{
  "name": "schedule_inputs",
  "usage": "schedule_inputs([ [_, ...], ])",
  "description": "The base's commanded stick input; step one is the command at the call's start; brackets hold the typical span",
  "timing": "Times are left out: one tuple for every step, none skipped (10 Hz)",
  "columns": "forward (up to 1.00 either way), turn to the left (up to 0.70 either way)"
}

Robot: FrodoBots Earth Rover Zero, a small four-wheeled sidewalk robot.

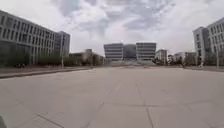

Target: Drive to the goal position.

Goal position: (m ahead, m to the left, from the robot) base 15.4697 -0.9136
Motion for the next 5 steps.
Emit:
schedule_inputs([
  [0.7, 0.0],
  [0.7, 0.0],
  [0.7, 0.0],
  [0.7, 0.0],
  [0.7, 0.0],
])
